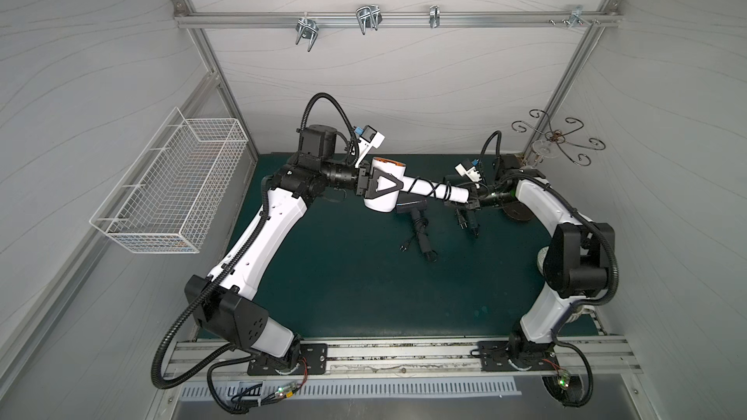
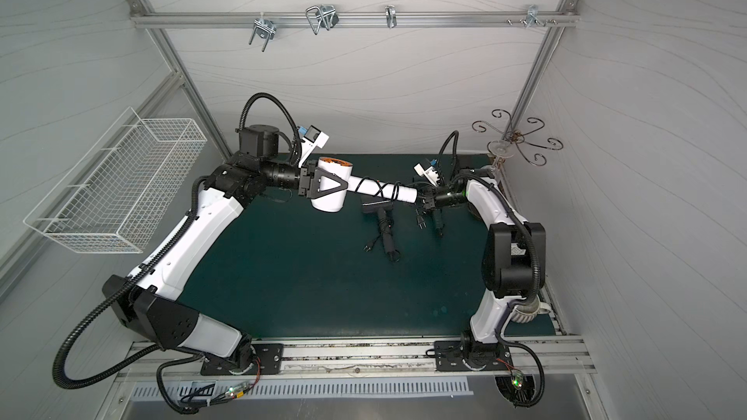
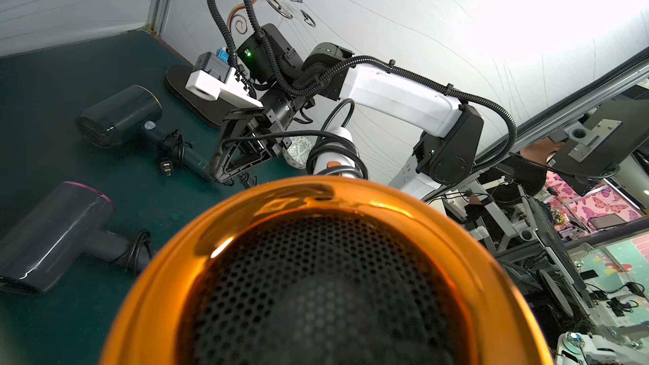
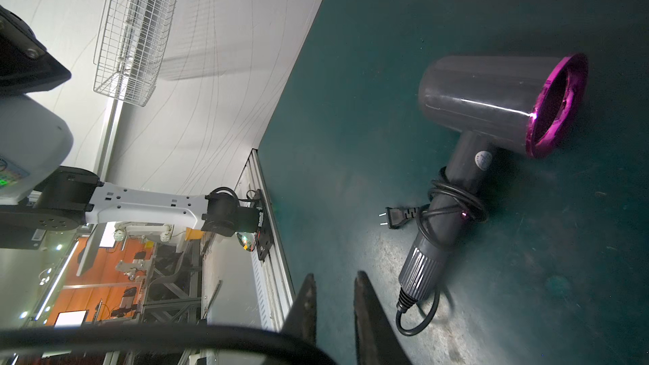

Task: Wrap the cord around the hair dryer
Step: Wrap the power cord around the hair dryer.

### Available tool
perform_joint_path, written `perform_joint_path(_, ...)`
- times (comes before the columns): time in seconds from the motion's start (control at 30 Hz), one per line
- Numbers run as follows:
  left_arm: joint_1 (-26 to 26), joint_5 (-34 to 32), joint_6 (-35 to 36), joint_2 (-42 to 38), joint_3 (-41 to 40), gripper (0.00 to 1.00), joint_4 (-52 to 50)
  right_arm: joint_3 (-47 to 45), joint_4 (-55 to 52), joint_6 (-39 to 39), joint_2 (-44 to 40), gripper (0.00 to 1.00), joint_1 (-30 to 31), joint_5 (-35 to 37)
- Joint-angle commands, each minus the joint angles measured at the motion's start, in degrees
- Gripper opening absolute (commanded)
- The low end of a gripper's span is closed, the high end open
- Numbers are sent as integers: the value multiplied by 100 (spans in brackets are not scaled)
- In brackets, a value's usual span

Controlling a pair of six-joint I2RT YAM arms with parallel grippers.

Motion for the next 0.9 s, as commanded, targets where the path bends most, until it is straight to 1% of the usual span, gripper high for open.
perform_joint_path(0.0,92,517,-54,-296,97,0,712,-102,-8,-39,-152,19,-10,81)
perform_joint_path(0.17,146,534,-169,-296,70,0,879,-138,-27,-13,-121,16,22,47)
perform_joint_path(0.3,186,536,-284,-279,55,0,1017,-229,-17,2,-135,15,57,55)
perform_joint_path(0.87,335,492,-361,-274,9,0,1114,-327,6,56,-224,21,85,19)
